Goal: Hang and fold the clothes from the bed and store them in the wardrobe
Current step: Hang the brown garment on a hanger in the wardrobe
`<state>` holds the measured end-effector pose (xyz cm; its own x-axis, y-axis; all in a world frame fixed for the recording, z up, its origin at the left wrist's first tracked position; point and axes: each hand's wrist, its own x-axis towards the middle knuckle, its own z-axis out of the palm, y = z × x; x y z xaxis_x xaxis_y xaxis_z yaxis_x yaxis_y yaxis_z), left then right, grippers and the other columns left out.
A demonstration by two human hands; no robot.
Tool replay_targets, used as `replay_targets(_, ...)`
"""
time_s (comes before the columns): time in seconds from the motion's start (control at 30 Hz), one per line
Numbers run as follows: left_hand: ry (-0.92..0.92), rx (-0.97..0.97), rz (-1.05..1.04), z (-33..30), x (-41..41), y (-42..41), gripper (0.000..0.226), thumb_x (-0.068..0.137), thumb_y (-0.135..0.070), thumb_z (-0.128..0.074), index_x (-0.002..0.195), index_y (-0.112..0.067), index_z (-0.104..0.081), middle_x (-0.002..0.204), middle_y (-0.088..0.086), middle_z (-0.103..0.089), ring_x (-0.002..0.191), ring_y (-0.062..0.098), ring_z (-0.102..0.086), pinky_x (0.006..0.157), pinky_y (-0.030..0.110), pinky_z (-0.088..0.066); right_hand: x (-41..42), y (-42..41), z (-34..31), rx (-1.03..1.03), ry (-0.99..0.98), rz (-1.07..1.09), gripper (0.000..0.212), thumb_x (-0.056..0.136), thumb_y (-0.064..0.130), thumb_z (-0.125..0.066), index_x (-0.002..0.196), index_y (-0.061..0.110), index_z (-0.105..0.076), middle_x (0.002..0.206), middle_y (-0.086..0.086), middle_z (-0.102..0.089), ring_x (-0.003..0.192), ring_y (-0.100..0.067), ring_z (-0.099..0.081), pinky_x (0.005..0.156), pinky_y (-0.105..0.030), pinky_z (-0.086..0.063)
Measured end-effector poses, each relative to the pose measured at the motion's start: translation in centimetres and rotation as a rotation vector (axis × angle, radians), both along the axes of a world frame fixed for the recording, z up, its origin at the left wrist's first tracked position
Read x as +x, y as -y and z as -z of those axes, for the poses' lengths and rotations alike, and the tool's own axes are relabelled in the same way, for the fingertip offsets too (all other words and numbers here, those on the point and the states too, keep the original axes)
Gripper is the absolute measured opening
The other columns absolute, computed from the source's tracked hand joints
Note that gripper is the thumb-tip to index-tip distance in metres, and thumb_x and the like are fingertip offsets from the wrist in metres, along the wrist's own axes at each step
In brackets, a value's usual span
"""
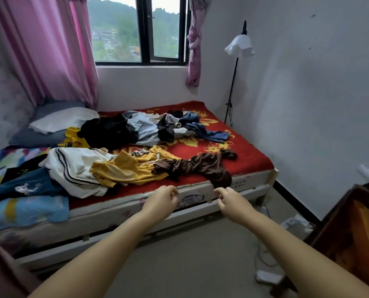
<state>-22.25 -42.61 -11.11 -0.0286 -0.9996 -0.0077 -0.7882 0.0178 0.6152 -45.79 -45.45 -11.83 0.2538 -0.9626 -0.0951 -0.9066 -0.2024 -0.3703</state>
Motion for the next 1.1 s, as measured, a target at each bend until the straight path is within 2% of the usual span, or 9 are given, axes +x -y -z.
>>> replay_targets(0.13,-0.002,0.029,-0.008,1.1,-0.2,4.8,0.018,0.093,-0.025,-0.049,0.108,-0.022,-0.061,0.092,-0.009,-0.054,0.078,0.013,-0.062,0.071,0.039,-0.058,-0.1,4.8,0.6,0.03,-0.01,-0.007,0.037,0.1,0.026,-0.038,0.136,0.022,-0.044,0.116,-0.002,-0.048,0.083,-0.021,-0.058,0.071,-0.037,-0.051)
replay_targets(0.3,0.043,0.029,0.01,2.9,0.9,12.3,0.023,0.094,-0.024,-0.047,0.112,-0.023,-0.062,0.106,-0.005,-0.057,0.084,0.009,-0.058,0.075,0.032,-0.055,0.8,12.1,1.9,0.07,-0.004,-0.005,0.038,0.1,0.026,-0.037,0.138,0.022,-0.041,0.116,-0.001,-0.046,0.076,-0.022,-0.058,0.068,-0.04,-0.052)
replay_targets(0.4,0.04,0.038,0.02,3.9,2.0,18.3,0.023,0.094,-0.022,-0.048,0.112,-0.021,-0.062,0.106,-0.004,-0.057,0.077,0.008,-0.06,0.069,0.029,-0.055,1.6,18.1,2.8,0.084,-0.007,0.009,0.04,0.101,0.026,-0.037,0.141,0.021,-0.039,0.122,-0.002,-0.046,0.069,-0.022,-0.056,0.061,-0.036,-0.048)
replay_targets(0.6,0.116,0.106,0.066,5.1,5.5,30.3,0.026,0.093,-0.019,-0.046,0.113,-0.017,-0.063,0.111,0.001,-0.06,0.092,0.015,-0.059,0.083,0.035,-0.052,4.0,29.2,4.3,0.141,-0.035,0.065,0.04,0.101,0.027,-0.037,0.141,0.023,-0.04,0.121,-0.001,-0.046,0.066,-0.016,-0.054,0.059,-0.032,-0.047)
replay_targets(0.7,0.134,0.149,0.065,6.4,7.3,35.1,0.024,0.092,-0.017,-0.046,0.108,-0.015,-0.064,0.105,0.002,-0.062,0.089,0.016,-0.057,0.079,0.035,-0.051,5.1,33.7,6.0,0.18,-0.048,0.093,0.04,0.1,0.026,-0.036,0.14,0.022,-0.041,0.123,-0.003,-0.046,0.069,-0.016,-0.055,0.061,-0.033,-0.049)
replay_targets(0.83,0.145,0.255,0.069,10.1,9.2,39.8,0.026,0.094,-0.018,-0.045,0.113,-0.016,-0.061,0.103,-0.002,-0.059,0.087,0.012,-0.051,0.072,0.026,-0.045,6.3,38.6,9.7,0.272,-0.079,0.084,0.041,0.099,0.025,-0.037,0.14,0.022,-0.041,0.124,-0.003,-0.046,0.077,-0.02,-0.06,0.067,-0.036,-0.054)
replay_targets(0.9,0.144,0.332,0.057,12.3,9.9,41.8,0.026,0.094,-0.017,-0.045,0.115,-0.015,-0.06,0.102,-0.001,-0.059,0.086,0.014,-0.052,0.071,0.027,-0.046,7.0,41.2,11.8,0.31,-0.097,0.071,0.042,0.099,0.025,-0.037,0.14,0.022,-0.04,0.125,-0.004,-0.045,0.084,-0.02,-0.059,0.071,-0.037,-0.055)
replay_targets(1.0,0.136,0.471,-0.027,16.4,11.5,44.9,0.029,0.094,-0.015,-0.045,0.12,-0.012,-0.058,0.111,0.007,-0.062,0.092,0.02,-0.058,0.078,0.035,-0.051,8.3,46.0,15.9,0.408,-0.144,-0.013,0.044,0.098,0.024,-0.039,0.143,0.02,-0.038,0.13,-0.008,-0.044,0.098,-0.024,-0.057,0.083,-0.039,-0.052)
replay_targets(1.1,0.118,0.576,-0.107,20.3,12.7,47.5,0.039,0.093,-0.015,-0.045,0.132,-0.014,-0.048,0.115,0.009,-0.058,0.095,0.023,-0.058,0.074,0.033,-0.05,9.3,51.0,19.7,0.475,-0.22,-0.115,0.047,0.097,0.022,-0.042,0.144,0.019,-0.036,0.136,-0.011,-0.04,0.116,-0.031,-0.051,0.091,-0.038,-0.047)
